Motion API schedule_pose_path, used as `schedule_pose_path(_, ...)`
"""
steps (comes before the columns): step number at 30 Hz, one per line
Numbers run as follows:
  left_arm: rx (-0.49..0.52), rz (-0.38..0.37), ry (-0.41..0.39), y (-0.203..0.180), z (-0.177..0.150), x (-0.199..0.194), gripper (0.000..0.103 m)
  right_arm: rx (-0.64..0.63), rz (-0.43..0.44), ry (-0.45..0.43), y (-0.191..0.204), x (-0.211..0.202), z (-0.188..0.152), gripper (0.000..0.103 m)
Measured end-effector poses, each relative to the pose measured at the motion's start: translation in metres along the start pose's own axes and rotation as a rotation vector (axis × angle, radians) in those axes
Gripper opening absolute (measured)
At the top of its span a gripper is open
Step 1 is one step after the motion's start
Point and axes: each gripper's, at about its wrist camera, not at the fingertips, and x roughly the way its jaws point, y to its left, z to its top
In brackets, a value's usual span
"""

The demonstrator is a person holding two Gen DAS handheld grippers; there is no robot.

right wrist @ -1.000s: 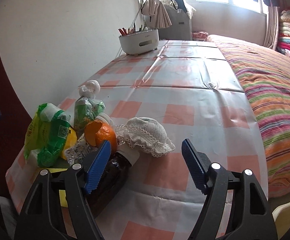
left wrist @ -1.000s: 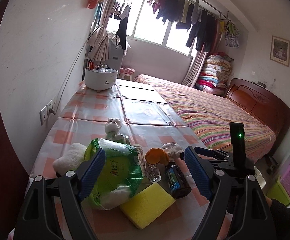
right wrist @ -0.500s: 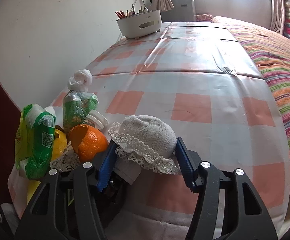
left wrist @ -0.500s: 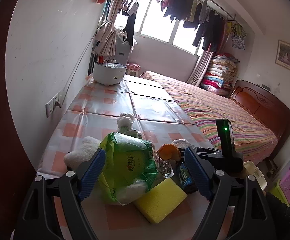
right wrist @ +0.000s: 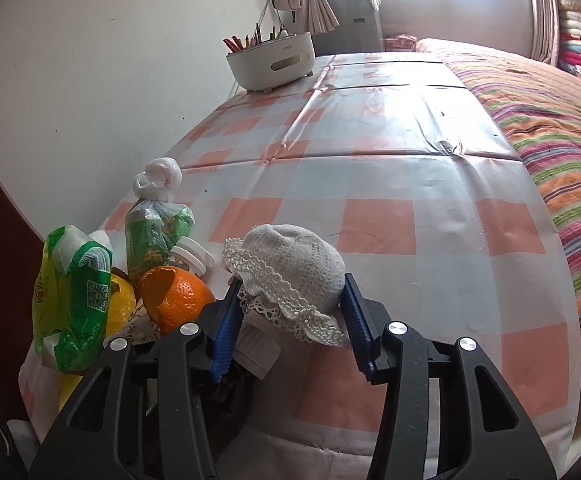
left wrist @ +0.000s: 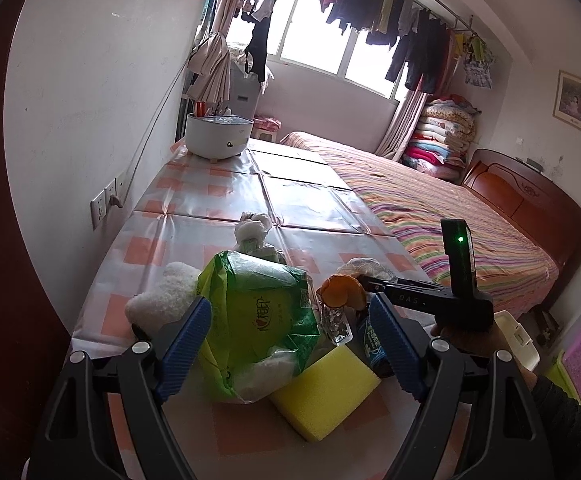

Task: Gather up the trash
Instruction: 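Grasp the green snack bag with the left gripper and lift it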

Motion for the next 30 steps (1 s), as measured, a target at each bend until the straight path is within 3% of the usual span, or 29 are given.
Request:
schedule_pose_path(11,-0.023,0.001,0.083,0.005,-0.005,0.016,0.079,0.001,0.007,-0.072,0.002,-0.03,-0.001,0.046)
schedule_pose_path(17,-0.059,0.073,0.109,0.019,-0.003,0.028,0.079,-0.015,0.026,-0.095,0.012,-0.043,-0.006,0.046)
schedule_pose_path(23,-0.207,0.007,0.268,0.044,-0.012,0.061,0.079,-0.019,0.048,-0.117,0.019,-0.053,-0.007,0.046)
schedule_pose_path(30,-0.301,-0.015,0.374,0.053,-0.021,0.089,0.079,-0.017,0.068,-0.136,0.02,-0.063,-0.01,0.046)
